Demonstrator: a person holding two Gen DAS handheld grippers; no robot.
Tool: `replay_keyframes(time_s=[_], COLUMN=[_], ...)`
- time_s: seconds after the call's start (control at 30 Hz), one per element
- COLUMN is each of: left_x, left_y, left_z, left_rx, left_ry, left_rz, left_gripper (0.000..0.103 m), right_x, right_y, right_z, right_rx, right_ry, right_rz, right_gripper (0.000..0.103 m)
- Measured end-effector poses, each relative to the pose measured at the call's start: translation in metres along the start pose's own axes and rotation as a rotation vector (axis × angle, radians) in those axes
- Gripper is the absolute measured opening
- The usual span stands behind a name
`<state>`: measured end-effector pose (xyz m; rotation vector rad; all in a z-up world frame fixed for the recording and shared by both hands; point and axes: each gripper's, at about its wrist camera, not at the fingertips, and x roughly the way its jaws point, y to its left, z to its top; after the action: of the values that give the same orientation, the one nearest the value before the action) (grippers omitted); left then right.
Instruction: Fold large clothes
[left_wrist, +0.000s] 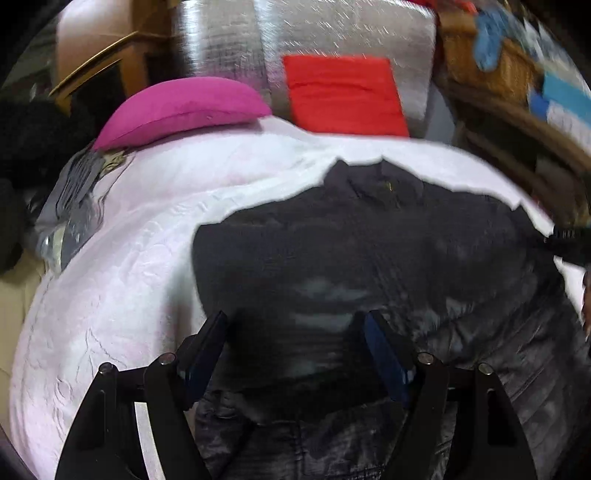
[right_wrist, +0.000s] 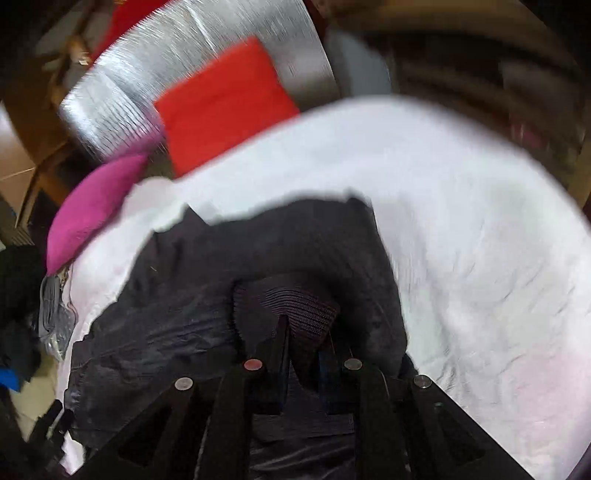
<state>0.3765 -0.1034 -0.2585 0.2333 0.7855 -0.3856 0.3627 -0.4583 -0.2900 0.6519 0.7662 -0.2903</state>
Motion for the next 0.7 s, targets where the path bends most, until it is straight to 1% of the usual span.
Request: replay_keyframes(time_s=[0.07, 0.13, 0.17, 0.2, 0.23, 0.27, 0.3, 0.33, 0.43, 0.5, 0.6, 0.7], left_x=[0.013, 0.017, 0.015, 0.013, 0.009, 0.004, 0.001, -0.002, -0.017, -0.024, -0.026, -0.019], left_y=[-0.010, -0.011, -0.008, -0.006, -0.001, 0.002, 0.004, 0.006, 0.005, 0.000, -0.010, -0.015], left_z=[-0.004, -0.006, -0.005, -0.004, -0.002, -0.001, -0.001, 0.000, 0.000, -0.001, -0.002, -0.004], left_rx=[0.051, 0.066, 0.048, 0.035, 0.007, -0.010, -0.019, -0.028, -0.025, -0.003, 0.041, 0.067], left_ry=[0.054, 0.064, 0.062, 0.059, 0.049, 0.038, 0.030, 0.016, -0.040, -0.066, -0.072, -0.059], left_rz=[0.056, 0.072, 0.060, 0.051, 0.035, 0.023, 0.016, 0.011, 0.002, 0.015, 0.047, 0.064], left_gripper=[0.077, 0.078, 0.078, 0.078, 0.078, 0.078, 0.078, 0.078, 0.078, 0.078, 0.078, 0.078], right_x=[0.001, -0.006, -0.014, -0.020, -0.032, -0.049, -0.060, -0.063, -0.069, -0.066, -0.053, -0.040], right_y=[-0.011, -0.017, -0.021, -0.023, -0.026, -0.029, -0.027, -0.023, 0.000, 0.020, 0.053, 0.068], right_z=[0.001, 0.005, 0.007, 0.009, 0.009, 0.007, 0.006, 0.006, -0.001, -0.009, -0.020, -0.033], right_rx=[0.050, 0.103, 0.136, 0.153, 0.172, 0.190, 0.184, 0.167, 0.064, -0.033, -0.167, -0.250], right_ry=[0.023, 0.043, 0.034, 0.011, -0.031, -0.115, -0.160, -0.169, -0.148, -0.135, -0.102, -0.055], right_rz=[0.061, 0.123, 0.157, 0.175, 0.190, 0.211, 0.232, 0.244, 0.235, 0.194, 0.147, 0.087], right_gripper=[0.016, 0.026, 0.048, 0.086, 0.097, 0.100, 0.100, 0.099, 0.096, 0.072, 0.058, 0.056])
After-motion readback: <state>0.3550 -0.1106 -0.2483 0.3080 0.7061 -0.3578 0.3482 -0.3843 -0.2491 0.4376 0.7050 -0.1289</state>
